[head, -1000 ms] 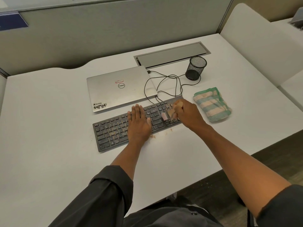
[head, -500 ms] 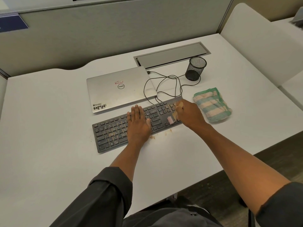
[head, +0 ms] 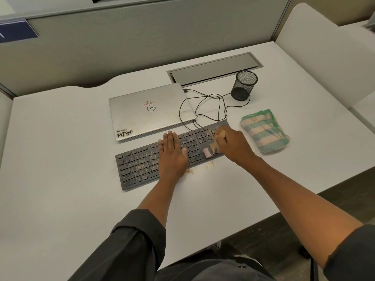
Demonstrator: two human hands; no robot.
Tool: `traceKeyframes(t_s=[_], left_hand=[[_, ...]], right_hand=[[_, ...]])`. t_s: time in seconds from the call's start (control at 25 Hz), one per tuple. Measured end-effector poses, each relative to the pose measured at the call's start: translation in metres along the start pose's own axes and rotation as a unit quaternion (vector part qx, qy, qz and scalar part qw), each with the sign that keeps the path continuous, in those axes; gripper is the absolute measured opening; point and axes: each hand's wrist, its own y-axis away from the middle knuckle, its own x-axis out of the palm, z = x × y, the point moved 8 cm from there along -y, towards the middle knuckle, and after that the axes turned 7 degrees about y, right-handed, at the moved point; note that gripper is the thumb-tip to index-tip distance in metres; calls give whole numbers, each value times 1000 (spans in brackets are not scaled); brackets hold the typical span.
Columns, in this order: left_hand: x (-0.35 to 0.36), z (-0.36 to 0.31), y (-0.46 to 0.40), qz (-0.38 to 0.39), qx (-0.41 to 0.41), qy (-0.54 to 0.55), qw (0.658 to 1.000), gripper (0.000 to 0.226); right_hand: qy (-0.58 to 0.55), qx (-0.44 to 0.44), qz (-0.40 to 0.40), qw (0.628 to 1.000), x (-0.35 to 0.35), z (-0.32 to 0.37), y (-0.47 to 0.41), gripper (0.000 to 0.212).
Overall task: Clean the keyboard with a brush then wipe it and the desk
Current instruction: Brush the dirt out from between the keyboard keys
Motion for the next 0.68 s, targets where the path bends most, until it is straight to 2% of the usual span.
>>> traceKeyframes(t_s=[0.12,0.2,0.44,0.56,0.68], left_hand=[[-1,0,-1,-2,-1,1,1000,68],[0,1,-1,-3,-2,1,1000,68],[0,1,0,-1,-1,-1,1000,68],[0,0,0,-1,-1,2,1000,68],[0,1,0,4,-1,1,1000,69]], right_hand=[[54,10,-49,997,-11,-9,0,18],[47,15,-70,996,-17,-13,-1,18],[63,7,-26,998,-10,-15,1,36],[28,22,-35,999,-10,-22,-2,26],[4,8,-18,1000,-2,-15,-2,27]])
